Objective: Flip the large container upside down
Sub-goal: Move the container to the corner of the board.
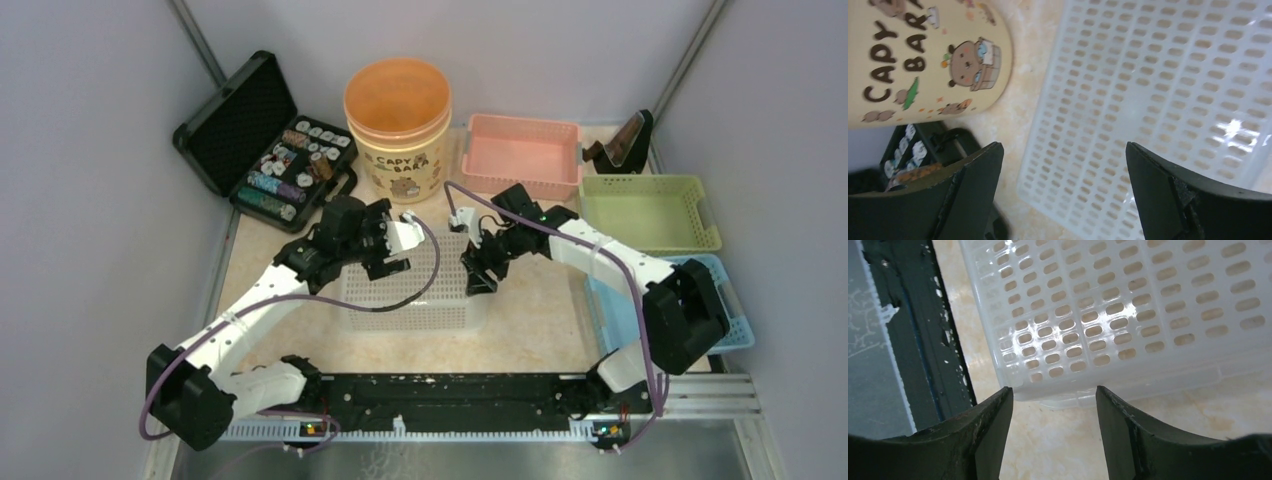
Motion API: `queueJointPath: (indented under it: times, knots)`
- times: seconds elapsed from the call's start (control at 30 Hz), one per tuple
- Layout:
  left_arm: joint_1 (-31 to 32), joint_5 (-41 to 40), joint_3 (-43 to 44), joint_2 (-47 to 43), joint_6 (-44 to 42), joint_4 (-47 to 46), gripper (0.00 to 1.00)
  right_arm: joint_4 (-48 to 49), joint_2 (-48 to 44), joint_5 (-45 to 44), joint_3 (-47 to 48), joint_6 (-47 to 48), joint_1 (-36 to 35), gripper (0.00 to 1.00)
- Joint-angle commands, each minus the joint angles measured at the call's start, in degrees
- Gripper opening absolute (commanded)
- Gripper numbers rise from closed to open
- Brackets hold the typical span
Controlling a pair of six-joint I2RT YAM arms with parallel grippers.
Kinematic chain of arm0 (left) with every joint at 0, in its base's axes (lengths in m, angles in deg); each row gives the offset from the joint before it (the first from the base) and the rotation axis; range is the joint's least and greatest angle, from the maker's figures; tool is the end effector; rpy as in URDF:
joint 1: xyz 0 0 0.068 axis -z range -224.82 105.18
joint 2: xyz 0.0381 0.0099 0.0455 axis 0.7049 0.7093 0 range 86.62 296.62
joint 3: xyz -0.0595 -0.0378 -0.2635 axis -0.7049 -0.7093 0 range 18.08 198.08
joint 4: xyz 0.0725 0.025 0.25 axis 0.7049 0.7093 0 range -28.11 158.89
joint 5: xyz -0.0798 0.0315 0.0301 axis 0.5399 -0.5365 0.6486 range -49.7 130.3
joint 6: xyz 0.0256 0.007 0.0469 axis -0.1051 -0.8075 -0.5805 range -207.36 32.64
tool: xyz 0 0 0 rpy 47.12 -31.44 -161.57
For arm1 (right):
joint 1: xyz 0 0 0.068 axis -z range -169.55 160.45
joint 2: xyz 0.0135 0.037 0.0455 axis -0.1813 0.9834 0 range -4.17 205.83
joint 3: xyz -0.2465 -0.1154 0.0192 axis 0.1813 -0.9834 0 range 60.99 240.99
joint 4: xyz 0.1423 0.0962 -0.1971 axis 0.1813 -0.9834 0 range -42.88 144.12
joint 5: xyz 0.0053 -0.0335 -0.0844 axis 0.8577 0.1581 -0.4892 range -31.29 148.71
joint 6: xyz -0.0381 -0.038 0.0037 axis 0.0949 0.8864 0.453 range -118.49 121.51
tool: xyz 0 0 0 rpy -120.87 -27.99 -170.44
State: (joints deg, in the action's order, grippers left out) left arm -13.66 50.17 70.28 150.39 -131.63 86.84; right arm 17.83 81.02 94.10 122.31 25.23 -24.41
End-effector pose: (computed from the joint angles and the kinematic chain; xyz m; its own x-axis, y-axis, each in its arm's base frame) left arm 0.2049 -0.1310 0.2950 0.0735 0.7593 -0.6466 0.8048 0.3377 0.4880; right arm 0.2323 0.1870 0.2429 -0.3693 -0.6567 -0.6576 -0.9293 0.2623 0.2599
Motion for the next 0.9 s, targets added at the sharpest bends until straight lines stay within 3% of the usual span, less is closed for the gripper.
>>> queueJointPath:
  times: [0.0,0.17,0.43,0.5,0.63,0.87]
  knots:
    - [-0.1,11.2,-1.6,-0.9,-2.3,1.0,0.99,0.7,2.6,7.5,4.3,-1.3,-1.8,0.62]
    - [0.0,15.3,-1.3,1.7,-3.9,-0.5,0.99,0.6,-1.8,4.4,4.1,-1.0,-0.3,0.64]
    - [0.0,19.3,0.3,11.5,-7.2,-0.6,0.99,7.5,-12.2,1.2,-2.4,-3.9,9.7,0.65]
    - [0.0,17.1,1.1,14.0,-6.7,1.3,0.92,8.6,-13.1,-0.2,-3.4,-4.2,10.7,0.65]
    - [0.0,10.2,1.6,16.2,-4.3,4.6,0.66,9.4,-12.9,-1.0,-3.9,-4.1,11.0,0.65]
    - [-0.4,0.3,-3.8,11.0,-0.8,6.2,0.54,9.6,-10.5,-1.9,-3.6,-4.3,11.0,0.66]
